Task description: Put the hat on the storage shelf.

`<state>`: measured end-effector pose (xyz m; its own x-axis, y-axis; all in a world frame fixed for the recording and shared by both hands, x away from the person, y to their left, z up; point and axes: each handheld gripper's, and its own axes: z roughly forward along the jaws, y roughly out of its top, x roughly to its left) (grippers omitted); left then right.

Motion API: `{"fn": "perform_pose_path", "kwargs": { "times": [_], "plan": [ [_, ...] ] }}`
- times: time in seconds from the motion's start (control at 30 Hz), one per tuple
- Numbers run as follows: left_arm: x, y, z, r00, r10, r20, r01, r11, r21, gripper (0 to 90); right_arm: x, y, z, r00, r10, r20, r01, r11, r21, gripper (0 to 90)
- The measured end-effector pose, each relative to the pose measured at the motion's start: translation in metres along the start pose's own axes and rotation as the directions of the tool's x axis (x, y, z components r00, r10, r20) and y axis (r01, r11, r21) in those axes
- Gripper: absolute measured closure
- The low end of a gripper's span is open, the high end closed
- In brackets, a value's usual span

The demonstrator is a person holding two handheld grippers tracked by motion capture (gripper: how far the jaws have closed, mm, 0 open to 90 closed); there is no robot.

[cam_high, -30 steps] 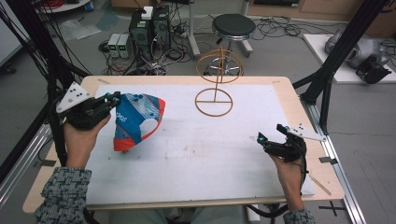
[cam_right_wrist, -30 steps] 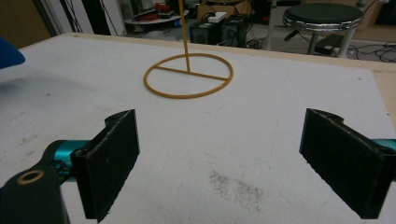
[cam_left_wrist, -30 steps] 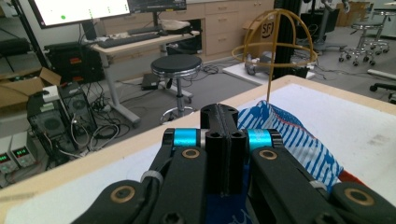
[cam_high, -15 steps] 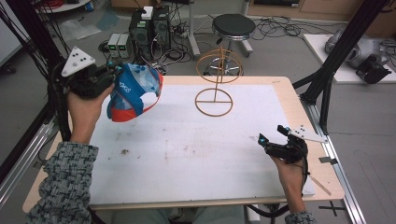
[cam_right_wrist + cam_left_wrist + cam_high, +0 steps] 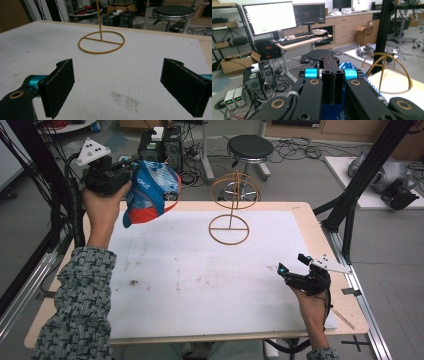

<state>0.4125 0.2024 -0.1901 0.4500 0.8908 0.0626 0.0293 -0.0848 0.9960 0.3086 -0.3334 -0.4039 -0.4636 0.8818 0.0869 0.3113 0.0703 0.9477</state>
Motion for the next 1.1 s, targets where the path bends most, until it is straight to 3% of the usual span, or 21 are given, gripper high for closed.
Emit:
{"fn": "perform_pose_path", "kwargs": {
  "times": [0.13, 0.63, 0.87, 1.1],
  "plan": [
    [-0.005, 0.006, 0.014, 0.9998, -0.02, -0.007, 0.02, 0.9996, -0.018, 89.6, 0.001, 0.0, 0.001, 1.0, 0.002, -0.005, -0.002, 1.0, 0.002, 11.0],
    [-0.023, 0.026, 0.054, 0.9995, -0.029, 0.01, 0.03, 0.998, -0.055, 89.7, 0.003, 0.0, -0.004, 0.9998, -0.006, -0.019, 0.006, 1.0, -0.012, 11.0],
    [-0.028, 0.024, 0.07, 0.9996, -0.016, 0.024, 0.017, 0.9985, -0.052, 89.7, 0.001, 0.0, -0.008, 0.9994, 0.0, -0.034, -0.001, 1.0, -0.027, 11.0],
    [-0.034, 0.021, 0.087, 0.9984, -0.037, 0.043, 0.039, 0.9982, -0.046, 89.6, 0.004, 0.001, -0.009, 0.999, -0.004, -0.046, 0.003, 0.999, -0.033, 11.0]
  ]
}}
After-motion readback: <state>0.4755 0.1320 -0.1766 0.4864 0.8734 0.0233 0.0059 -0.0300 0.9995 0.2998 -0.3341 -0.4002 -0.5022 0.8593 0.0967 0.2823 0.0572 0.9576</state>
